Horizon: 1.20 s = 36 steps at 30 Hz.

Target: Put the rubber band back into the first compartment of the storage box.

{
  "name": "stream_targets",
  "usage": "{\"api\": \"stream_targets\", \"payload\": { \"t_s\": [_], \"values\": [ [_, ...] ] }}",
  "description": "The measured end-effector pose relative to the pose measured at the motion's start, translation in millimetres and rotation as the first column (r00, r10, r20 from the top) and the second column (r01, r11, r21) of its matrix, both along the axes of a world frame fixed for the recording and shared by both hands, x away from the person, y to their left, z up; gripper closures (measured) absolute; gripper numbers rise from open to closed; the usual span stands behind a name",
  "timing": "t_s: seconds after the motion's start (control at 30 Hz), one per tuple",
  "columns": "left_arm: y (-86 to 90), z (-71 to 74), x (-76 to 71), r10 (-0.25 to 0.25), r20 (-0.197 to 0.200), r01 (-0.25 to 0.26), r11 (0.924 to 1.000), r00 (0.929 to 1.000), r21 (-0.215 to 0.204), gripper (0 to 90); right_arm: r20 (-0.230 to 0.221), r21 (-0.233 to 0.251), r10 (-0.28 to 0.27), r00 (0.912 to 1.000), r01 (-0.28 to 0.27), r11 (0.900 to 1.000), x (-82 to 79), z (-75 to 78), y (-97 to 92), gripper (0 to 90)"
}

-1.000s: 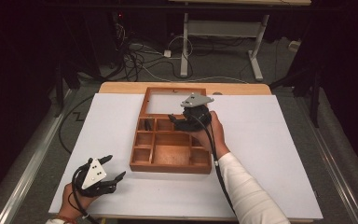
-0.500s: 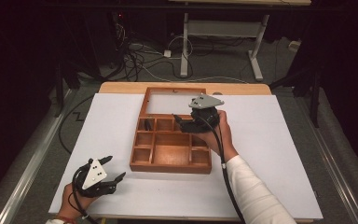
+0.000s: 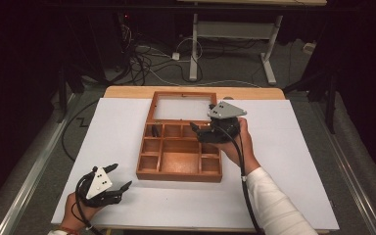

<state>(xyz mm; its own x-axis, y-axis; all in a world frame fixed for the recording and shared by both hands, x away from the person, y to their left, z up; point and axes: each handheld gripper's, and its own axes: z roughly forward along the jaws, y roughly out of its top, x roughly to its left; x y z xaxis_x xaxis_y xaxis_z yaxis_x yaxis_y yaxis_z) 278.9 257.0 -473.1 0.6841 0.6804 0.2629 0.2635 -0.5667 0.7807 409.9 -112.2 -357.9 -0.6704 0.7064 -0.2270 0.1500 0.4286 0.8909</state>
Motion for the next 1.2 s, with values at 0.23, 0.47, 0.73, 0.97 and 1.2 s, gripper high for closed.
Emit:
{"api": "stream_targets", "payload": {
  "t_s": [0.23, 0.47, 0.73, 0.97, 1.2],
  "values": [
    [-0.6, -0.5, -0.1, -0.001, -0.001, 0.001, 1.0000, 1.0000, 0.005, 26.0, 0.020, -0.017, 0.010, 0.9997, -0.009, 0.9998, -9.6, 4.2, -7.6, 16.3],
    [-1.2, -0.5, -0.5, -0.002, -0.003, 0.002, 1.0000, 1.0000, 0.006, 26.1, 0.034, -0.028, 0.012, 0.9994, -0.011, 0.9995, -16.9, 3.9, -14.8, 16.3],
    [-1.8, -0.8, -0.6, -0.004, -0.004, 0.004, 0.9999, 1.0000, 0.011, 26.0, 0.055, -0.043, 0.020, 0.9983, -0.017, 0.9989, -26.7, 2.9, -23.3, 16.4],
    [-1.9, -0.8, -0.8, -0.003, -0.003, 0.003, 0.9999, 1.0000, 0.012, 26.0, 0.070, -0.048, 0.020, 0.9973, -0.017, 0.9987, -37.1, 1.0, -31.4, 16.5],
    [-2.6, -1.0, -0.9, -0.004, -0.002, 0.004, 0.9999, 1.0000, 0.017, 26.0, 0.079, -0.045, 0.020, 0.9967, -0.016, 0.9989, -47.8, -3.8, -42.0, 16.7]
  ]
}}
